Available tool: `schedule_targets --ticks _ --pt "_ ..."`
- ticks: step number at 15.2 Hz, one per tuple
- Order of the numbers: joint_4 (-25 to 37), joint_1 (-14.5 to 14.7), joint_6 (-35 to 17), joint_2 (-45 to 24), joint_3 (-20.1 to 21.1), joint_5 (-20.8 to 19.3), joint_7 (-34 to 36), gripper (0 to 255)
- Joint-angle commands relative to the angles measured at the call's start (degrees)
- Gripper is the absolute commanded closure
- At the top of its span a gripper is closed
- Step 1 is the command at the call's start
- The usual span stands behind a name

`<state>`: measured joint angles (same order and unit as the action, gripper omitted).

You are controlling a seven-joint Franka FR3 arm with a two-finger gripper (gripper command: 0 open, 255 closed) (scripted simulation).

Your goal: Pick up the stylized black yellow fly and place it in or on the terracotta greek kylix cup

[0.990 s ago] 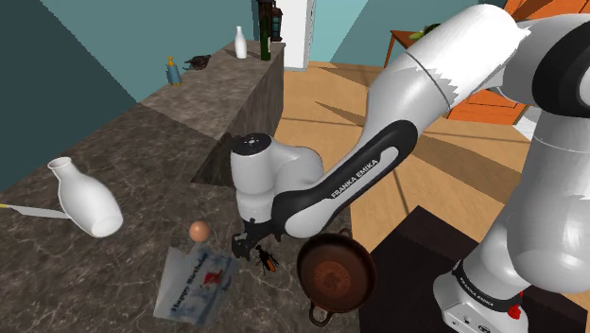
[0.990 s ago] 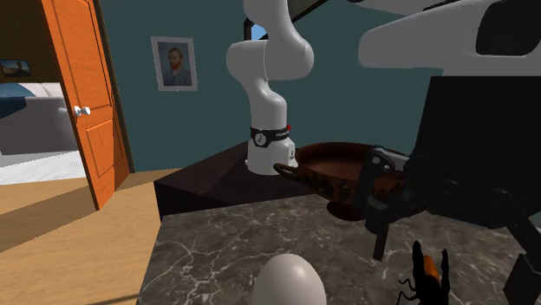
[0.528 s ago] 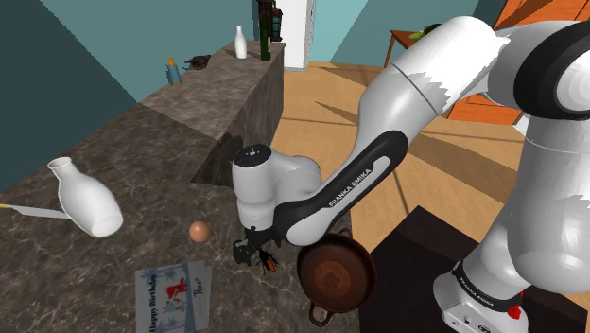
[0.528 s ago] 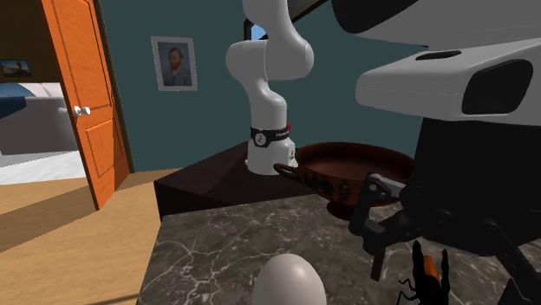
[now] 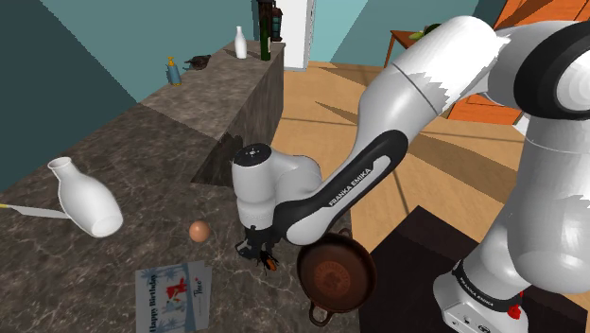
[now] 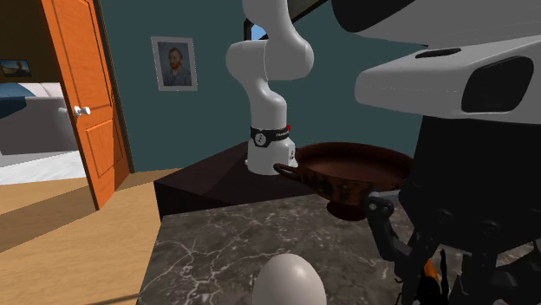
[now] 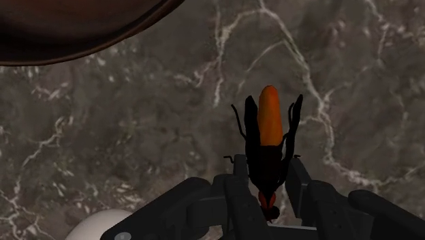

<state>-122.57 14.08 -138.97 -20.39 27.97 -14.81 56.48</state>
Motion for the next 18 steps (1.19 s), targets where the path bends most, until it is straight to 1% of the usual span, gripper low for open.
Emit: schedule_targets --ticks 1,7,18 --pt "0.0 0.1 -0.1 -0.2 0.0 0.0 0.0 255" --pt "0.0 0.1 -0.1 -0.2 0.0 0.0 0.0 255" --pt "1.2 -1.8 6.7 6.3 2.5 5.0 -3.4 255"
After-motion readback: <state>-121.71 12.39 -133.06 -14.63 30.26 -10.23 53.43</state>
